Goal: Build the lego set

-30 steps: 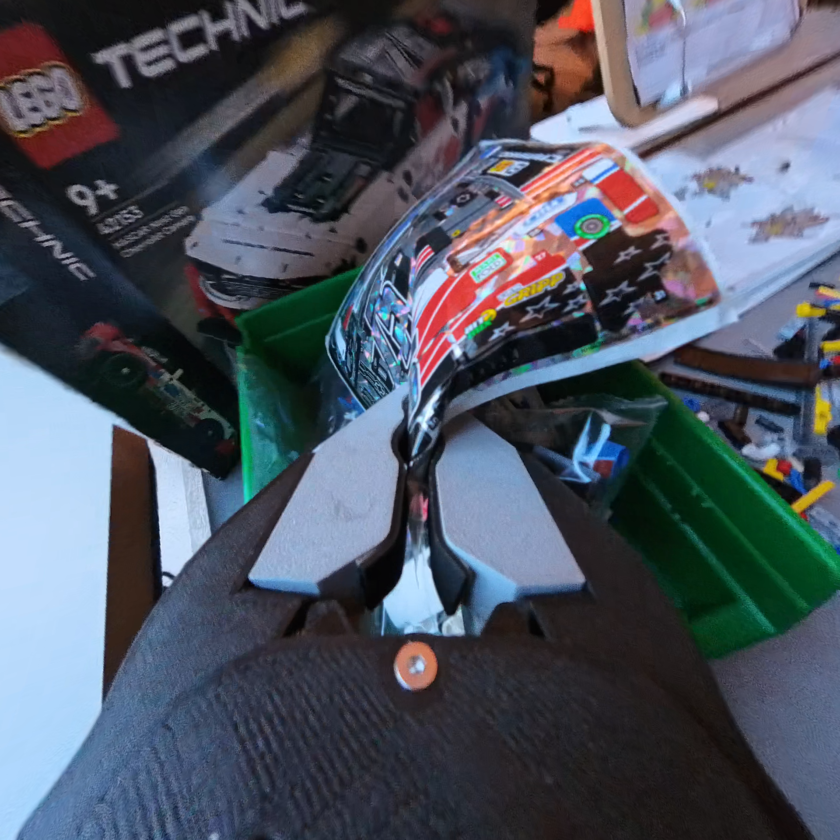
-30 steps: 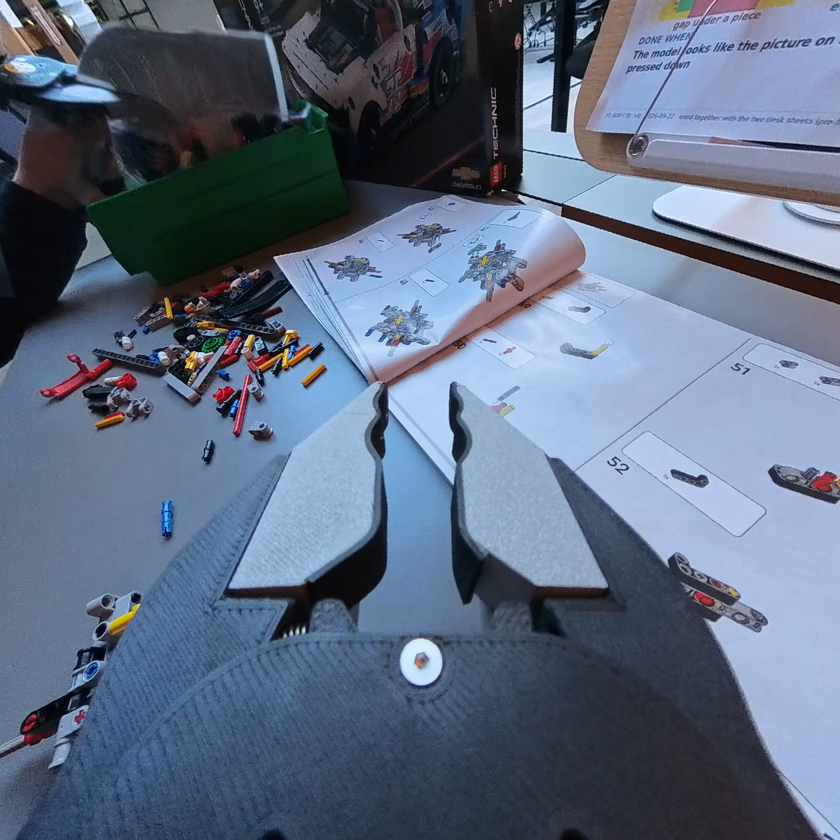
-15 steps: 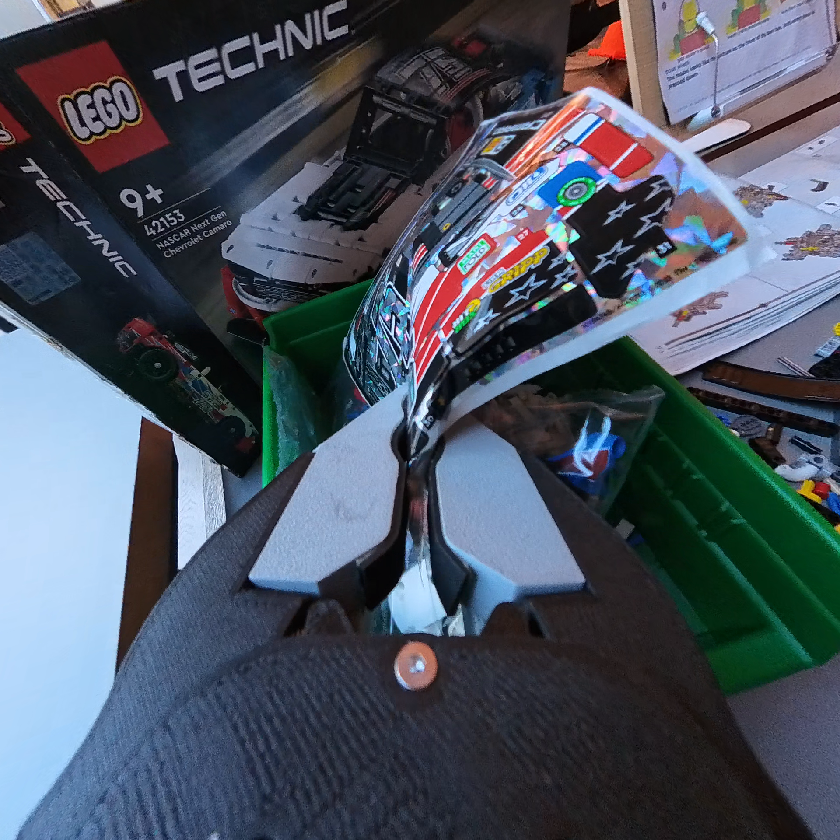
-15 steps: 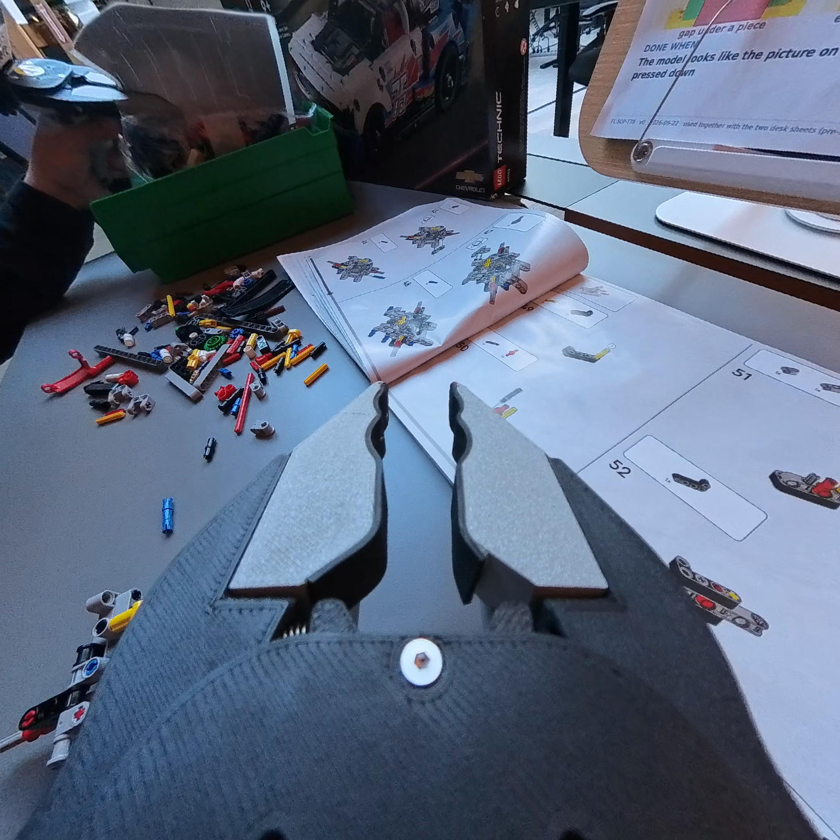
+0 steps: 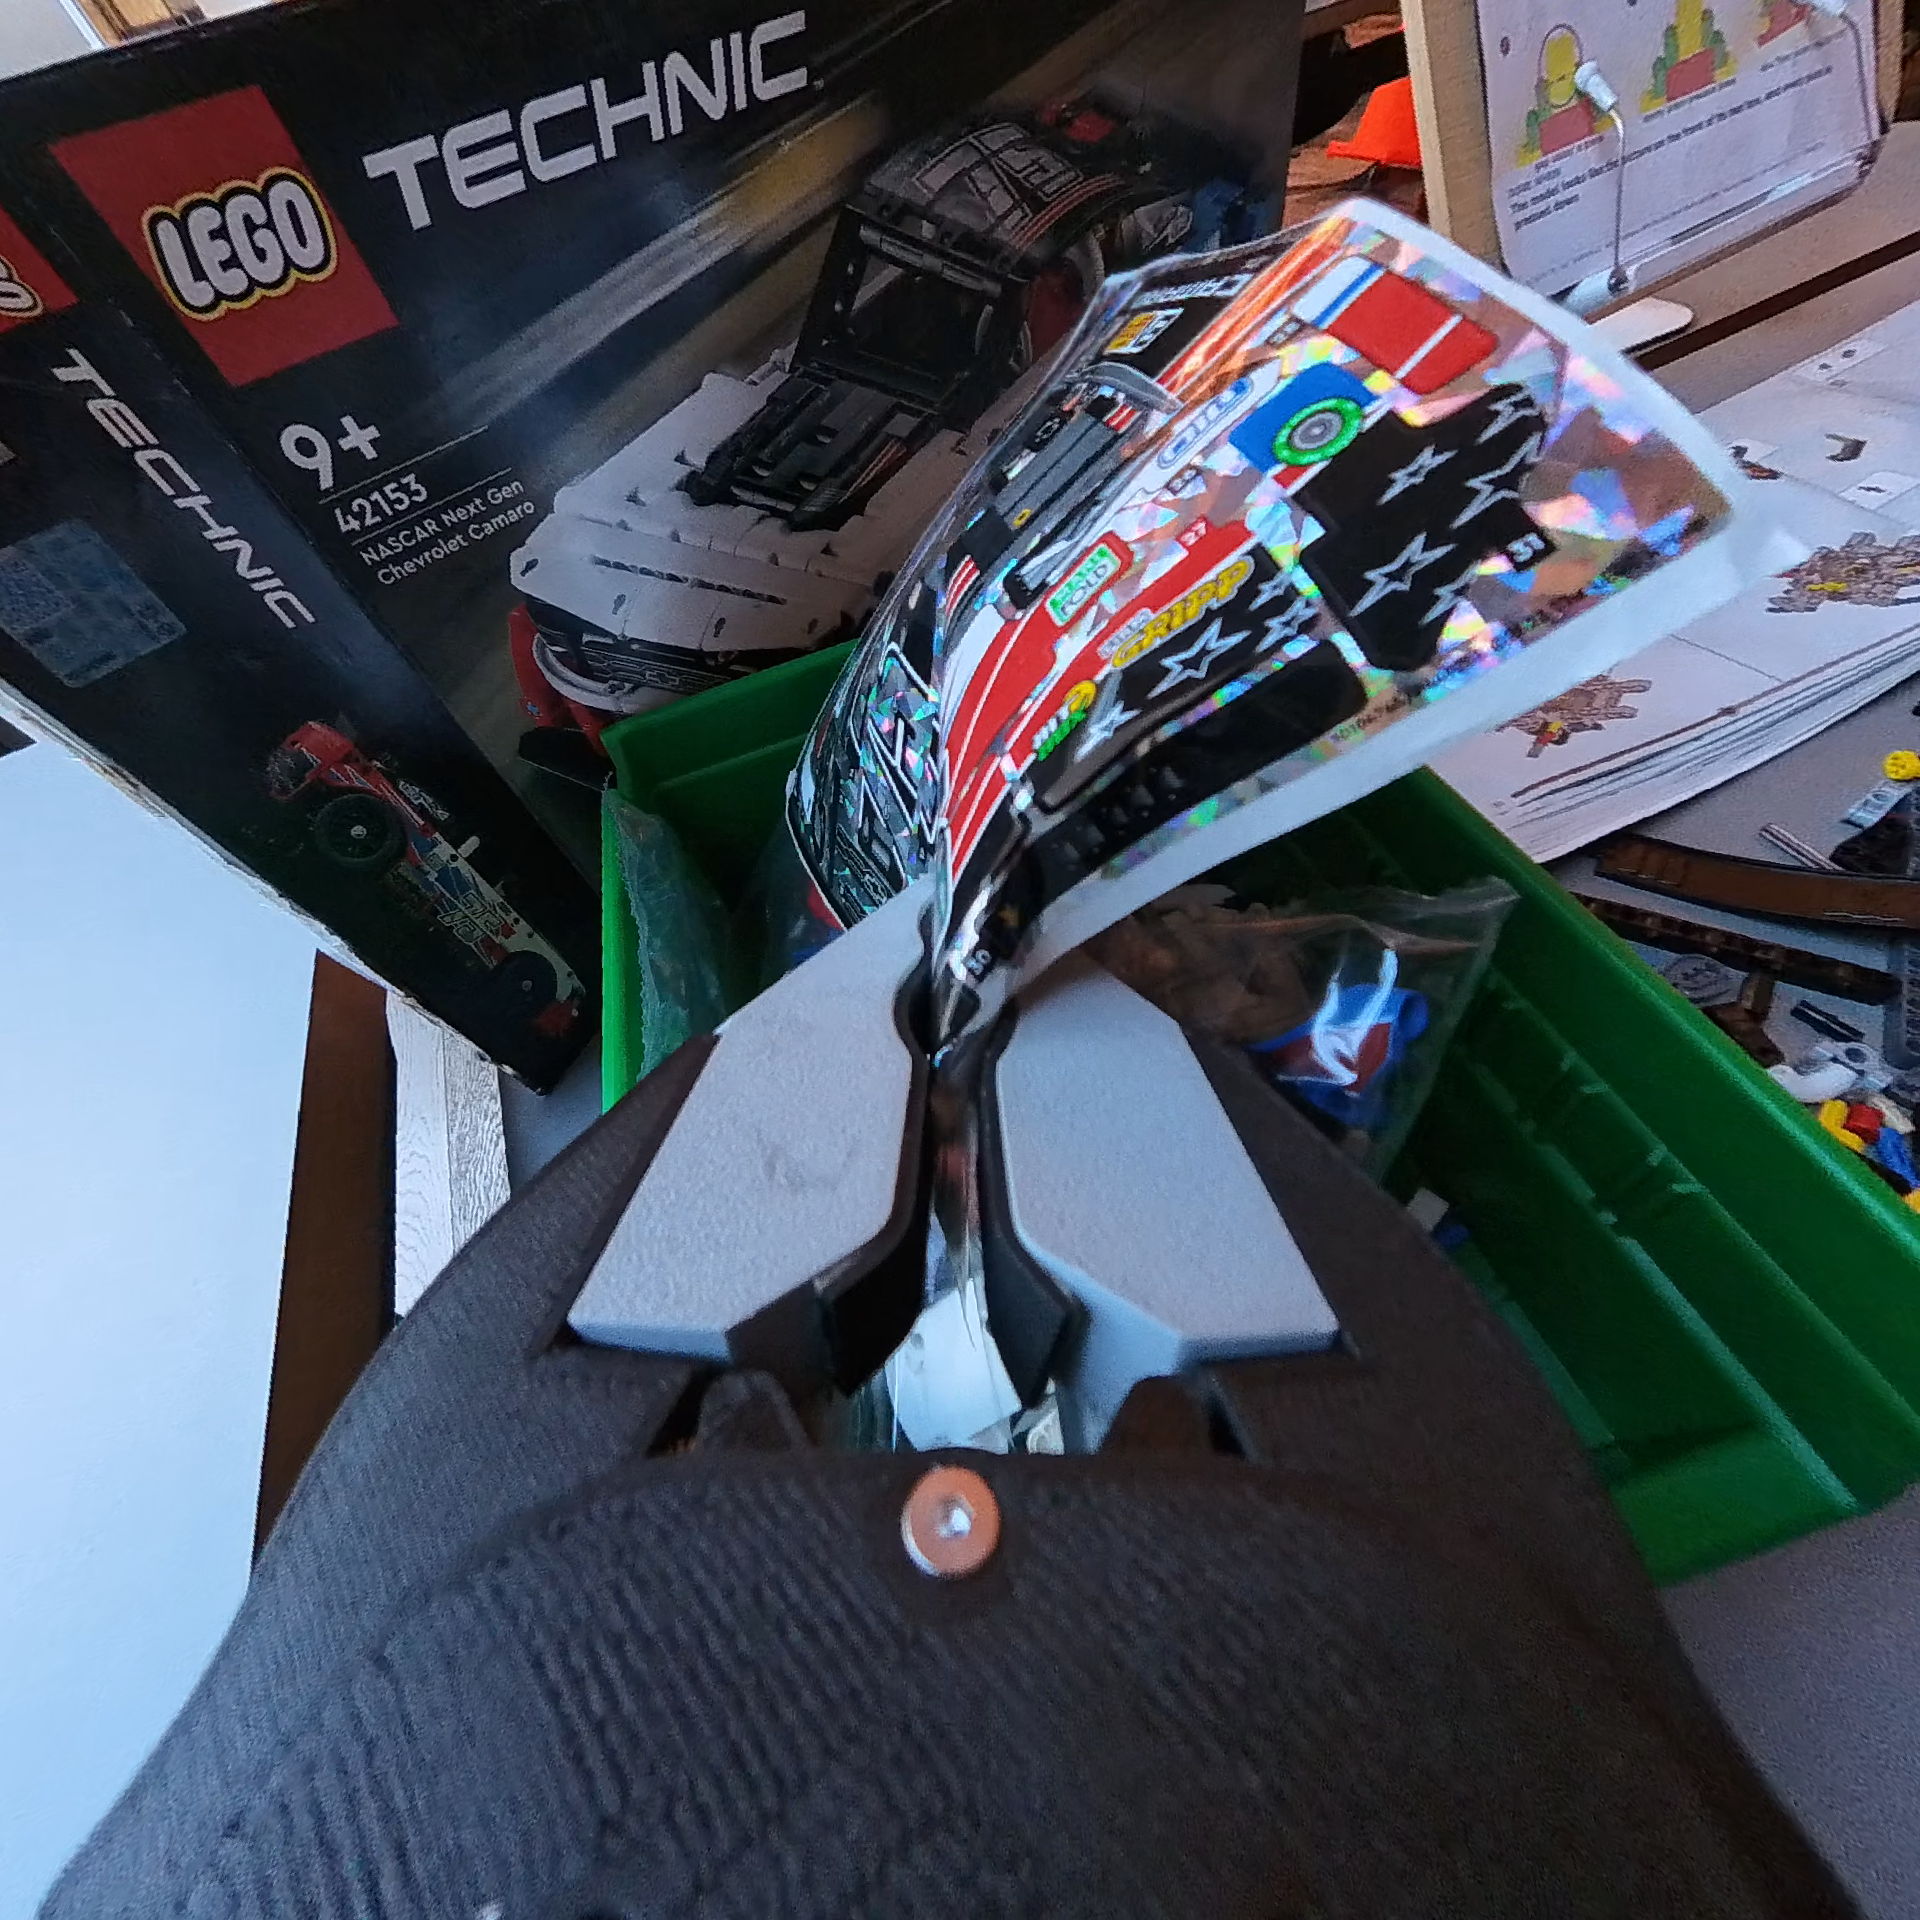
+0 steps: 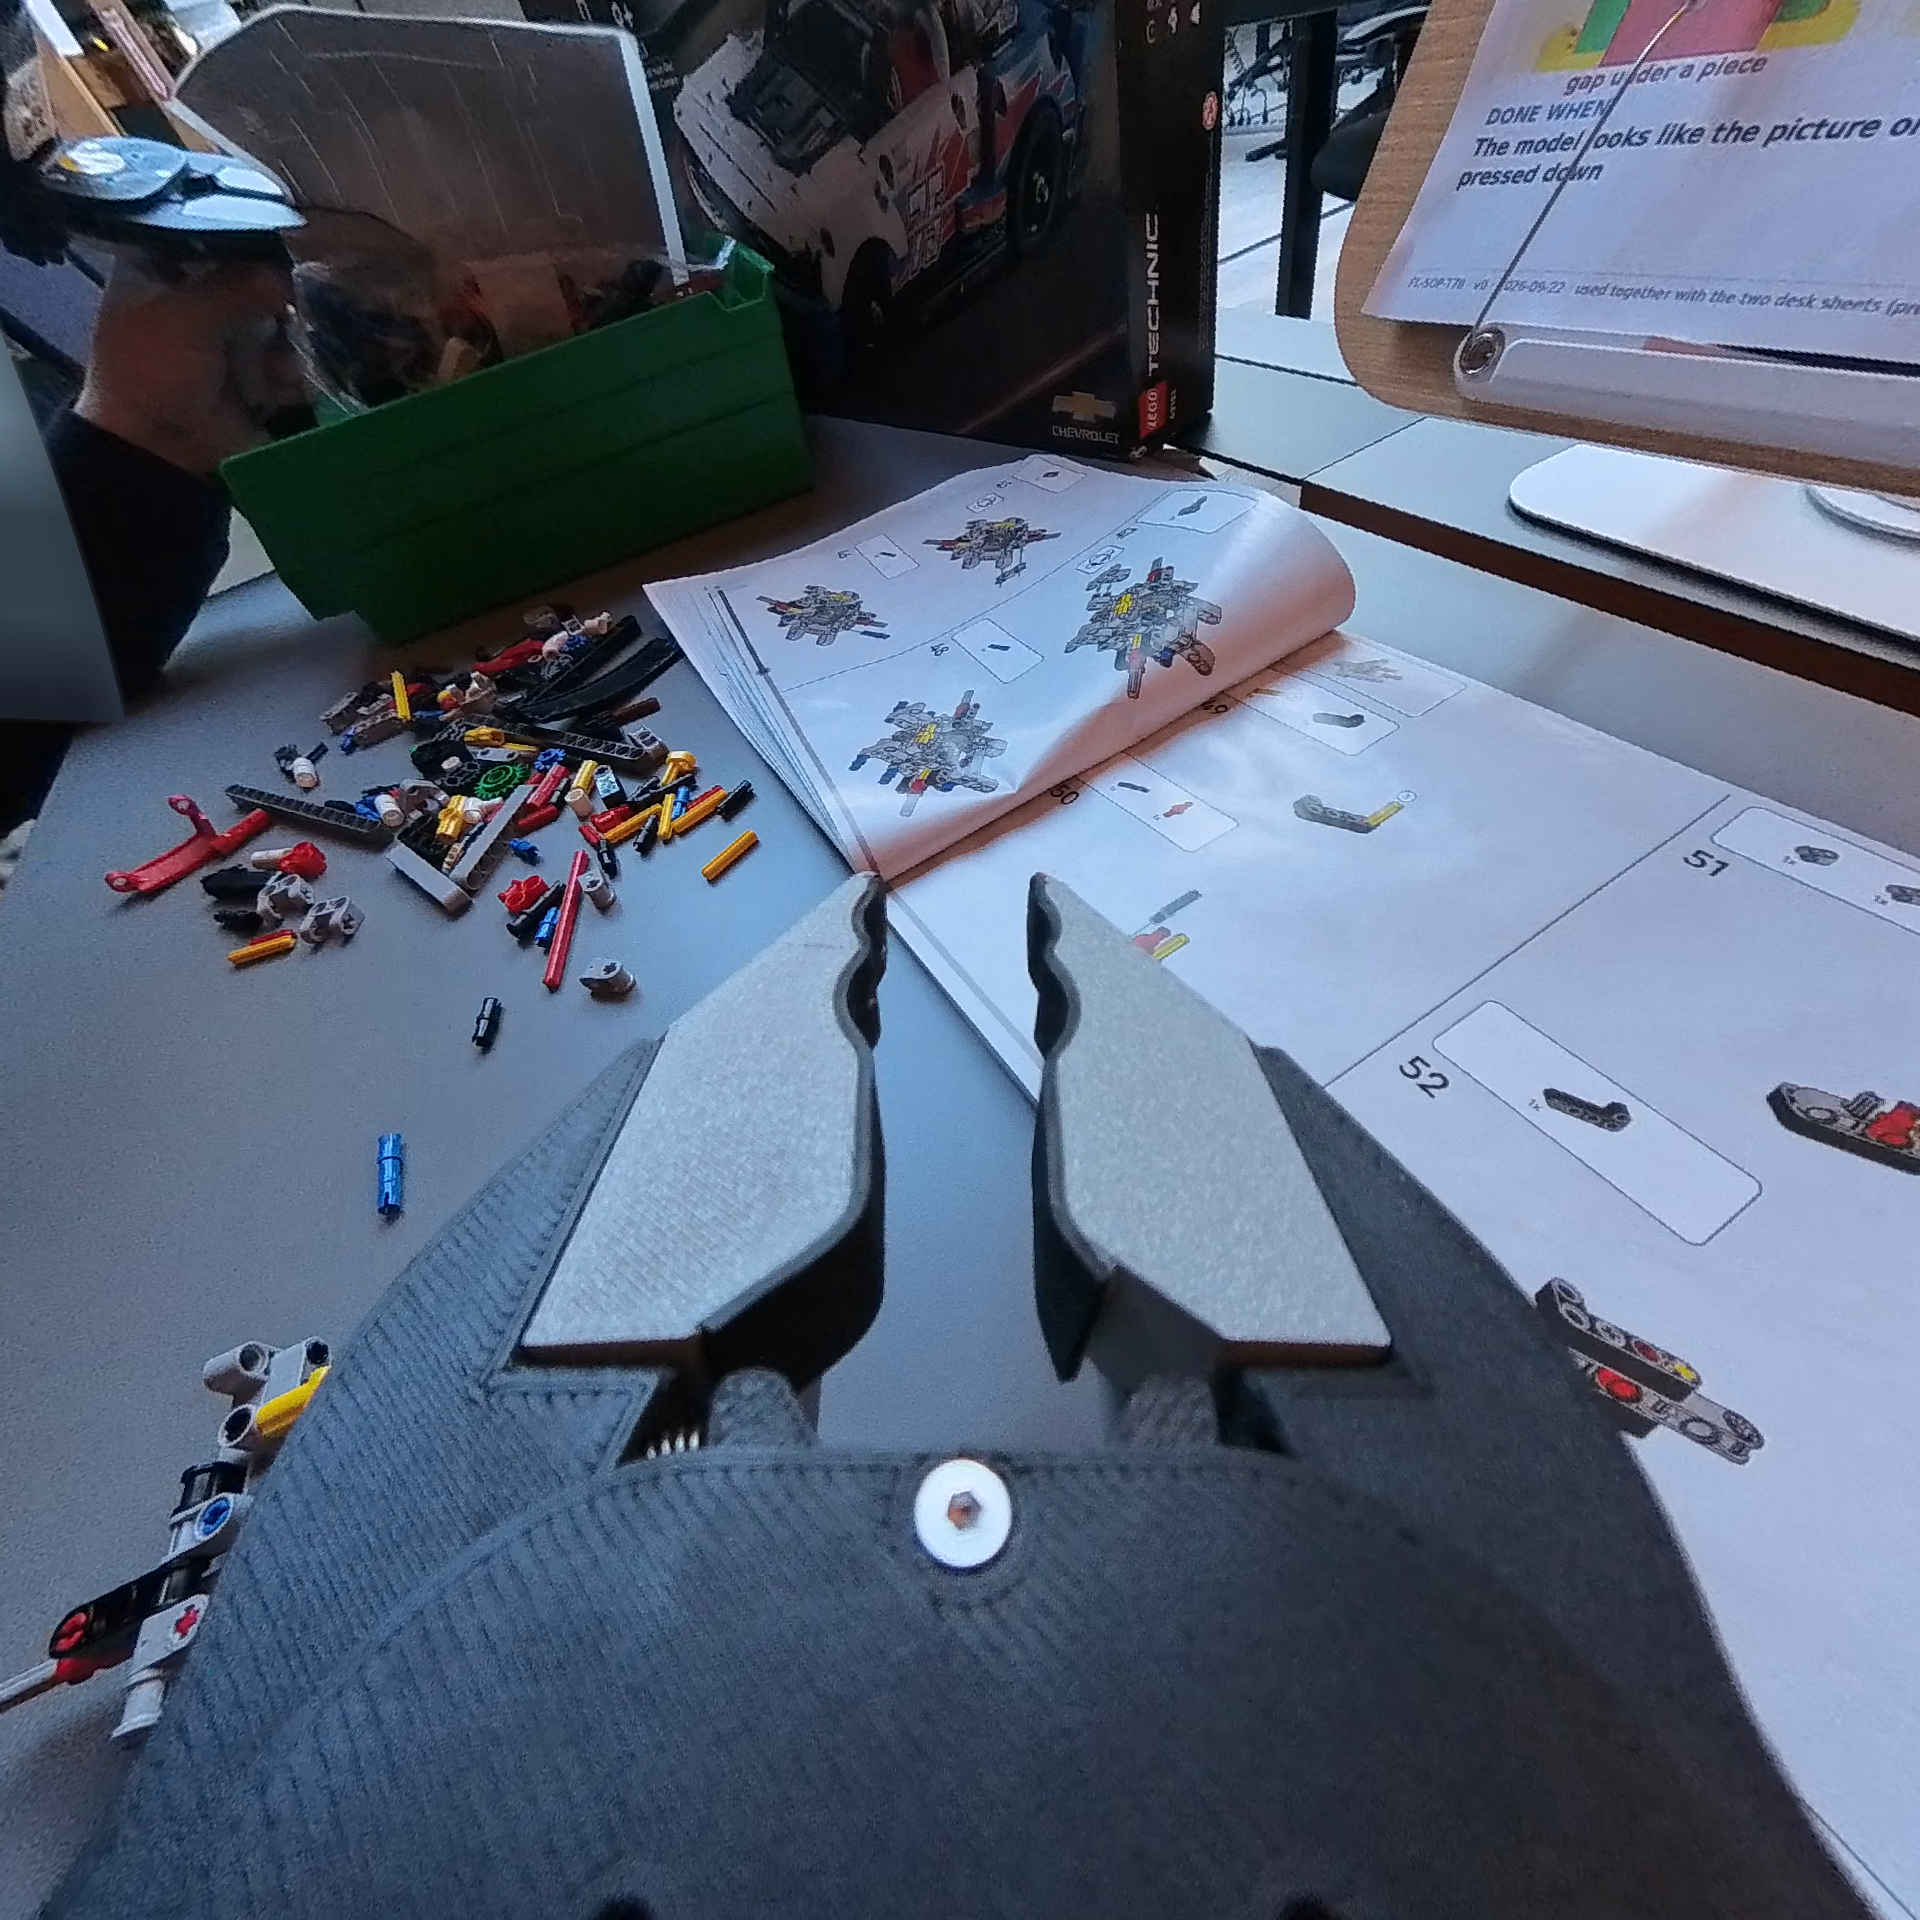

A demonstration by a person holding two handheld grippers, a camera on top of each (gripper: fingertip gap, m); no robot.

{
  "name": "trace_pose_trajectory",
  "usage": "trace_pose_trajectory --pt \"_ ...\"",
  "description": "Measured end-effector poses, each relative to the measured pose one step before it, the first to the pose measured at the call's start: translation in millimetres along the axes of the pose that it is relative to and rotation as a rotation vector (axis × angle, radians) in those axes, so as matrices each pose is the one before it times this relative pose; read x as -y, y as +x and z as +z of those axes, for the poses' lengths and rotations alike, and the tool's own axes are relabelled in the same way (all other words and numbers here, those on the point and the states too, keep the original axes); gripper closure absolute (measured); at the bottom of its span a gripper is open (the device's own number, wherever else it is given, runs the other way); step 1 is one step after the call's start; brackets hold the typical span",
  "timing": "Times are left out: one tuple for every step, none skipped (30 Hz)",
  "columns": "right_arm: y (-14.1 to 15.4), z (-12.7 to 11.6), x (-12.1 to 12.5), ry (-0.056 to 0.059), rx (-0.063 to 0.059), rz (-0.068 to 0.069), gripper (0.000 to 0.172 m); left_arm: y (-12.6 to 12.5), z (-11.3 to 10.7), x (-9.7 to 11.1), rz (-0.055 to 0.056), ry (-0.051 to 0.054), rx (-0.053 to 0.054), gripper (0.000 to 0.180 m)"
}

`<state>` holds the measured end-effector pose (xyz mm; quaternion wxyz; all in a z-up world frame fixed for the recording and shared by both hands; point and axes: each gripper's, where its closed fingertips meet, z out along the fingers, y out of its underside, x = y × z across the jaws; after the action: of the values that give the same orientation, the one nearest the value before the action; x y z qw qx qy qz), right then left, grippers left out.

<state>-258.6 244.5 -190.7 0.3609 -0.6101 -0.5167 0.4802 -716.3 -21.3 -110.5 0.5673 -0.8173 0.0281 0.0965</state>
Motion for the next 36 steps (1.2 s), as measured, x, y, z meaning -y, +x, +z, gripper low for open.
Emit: trace_pose_trajectory --pt "-0.07 -0.09 0.09 0.0004 0.0001 -0.0008 0.148 0.01 -0.02 0.03 0.0010 0.0000 0.0008 0.180" --pt "-0.06 0.02 0.00 0.0002 0.0001 -0.0007 0.148 -0.05 -0.04 -0.05 0.0001 0.0004 0.0011 0.180" --pt "-0.04 0.01 -0.01 0.0001 -0.0001 -0.0007 0.148 0.15 0.10 -0.07 0.0005 -0.0002 -0.0004 0.180" --pt "-0.05 0.00 0.12 0.0003 0.0000 -0.0009 0.148 0.14 0.04 -0.08 -0.0010 0.0001 -0.0004 0.180" --pt "-0.18 0.02 -0.02 0.0001 0.0002 -0.0007 0.148 0.04 0.16 -0.07 -0.0015 0.0001 -0.0008 0.180" --pt "-0.11 0.00 0.12 0.0003 0.0003 -0.0008 0.148 -0.04 0.07 0.05 -0.0017 0.0006 -0.0003 0.180" --pt "-0.06 -0.04 0.05 0.0007 0.0002 -0.0010 0.148 0.03 0.05 -0.11 -0.0008 0.0000 -0.0004 0.180" --pt "-0.18 -0.08 0.11 0.0005 0.0007 -0.0005 0.148 0.11 0.10 -0.02 0.0002 0.0000 0.0007 0.180" --pt "-0.15 0.01 0.03 0.0002 0.0010 0.0000 0.148 0.06 -0.01 -0.05 0.0008 0.0000 0.0014 0.180" --pt "-0.07 -0.08 0.01 0.0003 0.0005 0.0000 0.148 0.12 -0.03 -0.09 0.0008 -0.0003 0.0009 0.180" --pt "-0.02 0.03 0.06 0.0004 0.0003 -0.0002 0.148 0.21 0.13 -0.08 0.0009 -0.0007 0.0003 0.180" --pt "-0.02 -0.08 0.01 0.0002 0.0002 -0.0002 0.148 0.13 0.06 -0.06 0.0008 -0.0004 0.0009 0.180" --pt "-0.12 -0.01 0.10 0.0002 0.0001 -0.0002 0.148 0.02 0.06 0.01 0.0003 -0.0003 0.0005 0.180" --pt "0.04 0.03 0.05 0.0004 0.0000 -0.0005 0.148 0.04 0.08 0.00 -0.0002 -0.0002 -0.0001 0.180" --pt "-0.06 -0.06 0.02 0.0005 0.0000 -0.0005 0.148 -0.08 -0.04 0.03 -0.0008 0.0006 0.0003 0.180" --pt "-0.10 -0.06 0.01 0.0004 0.0001 -0.0002 0.148 -0.03 -0.05 0.01 -0.0008 0.0004 -0.0002 0.180" --pt "0.06 0.02 0.06 0.0003 0.0001 0.0003 0.148 -0.10 -0.03 0.01 -0.0010 0.0005 -0.0002 0.180" --pt "0.03 0.00 0.03 0.0001 0.0002 0.0005 0.148 -0.15 -0.06 0.00 -0.0005 0.0004 0.0006 0.180" --pt "-0.02 0.00 0.00 0.0000 0.0000 0.0003 0.148 -0.05 -0.08 -0.01 0.0002 0.0002 0.0002 0.180" --pt "0.07 0.01 0.03 0.0002 -0.0004 -0.0001 0.148 0.14 -0.02 0.01 0.0001 -0.0001 -0.0003 0.180" --pt "0.05 -0.01 -0.03 -0.0002 -0.0003 -0.0001 0.148 -0.04 0.05 -0.07 0.0003 0.0002 0.0003 0.180" --pt "0.00 0.04 -0.08 -0.0008 0.0000 0.0000 0.148 0.13 0.11 -0.06 0.0006 -0.0001 -0.0004 0.180" --pt "-0.01 0.14 -0.05 -0.0008 0.0000 0.0000 0.148 0.14 0.06 0.01 0.0004 -0.0003 -0.0004 0.180" --pt "-0.07 0.10 -0.15 -0.0005 0.0000 0.0000 0.148 -0.05 -0.04 -0.09 0.0002 0.0003 0.0003 0.180" --pt "0.09 -0.02 -0.02 -0.0003 0.0000 0.0001 0.148 0.13 -0.01 0.02 0.0003 0.0001 -0.0004 0.180" --pt "0.01 0.00 0.00 0.0000 -0.0001 0.0001 0.148 -0.05 0.02 0.01 -0.0002 0.0002 -0.0003 0.180" --pt "0.05 -0.01 -0.01 -0.0001 -0.0003 -0.0001 0.148 0.07 0.04 -0.08 0.0002 0.0001 -0.0004 0.180" --pt "-0.10 0.08 -0.03 -0.0003 0.0001 -0.0001 0.148 0.08 0.12 -0.06 0.0003 -0.0001 -0.0005 0.180" --pt "0.01 -0.01 -0.03 -0.0002 0.0000 -0.0002 0.148 0.29 0.08 -0.08 0.0006 -0.0004 -0.0008 0.180" --pt "0.05 0.07 -0.03 -0.0004 -0.0002 -0.0003 0.148 0.19 0.08 -0.11 0.0006 -0.0005 -0.0008 0.180" --pt "-0.11 0.07 -0.05 -0.0004 0.0001 -0.0001 0.148 0.19 0.22 -0.11 0.0007 -0.0002 0.0001 0.180" --pt "0.04 0.00 0.01 0.0000 -0.0002 -0.0001 0.148 0.23 0.07 -0.09 0.0005 -0.0004 -0.0003 0.180" --pt "0.05 -0.06 0.04 0.0005 -0.0002 -0.0002 0.148 0.16 0.24 -0.10 -0.0006 0.0000 0.0002 0.180" --pt "-0.03 -0.05 0.06 0.0006 0.0002 0.0001 0.148 0.01 0.18 0.06 -0.0005 -0.0001 0.0003 0.180" --pt "-0.03 -0.16 0.16 0.0009 0.0001 0.0000 0.148 0.00 0.03 -0.06 -0.0003 0.0001 0.0010 0.180" --pt "0.03 -0.12 0.09 0.0010 0.0000 -0.0004 0.148 -0.13 0.04 0.07 -0.0003 0.0005 0.0010 0.180"
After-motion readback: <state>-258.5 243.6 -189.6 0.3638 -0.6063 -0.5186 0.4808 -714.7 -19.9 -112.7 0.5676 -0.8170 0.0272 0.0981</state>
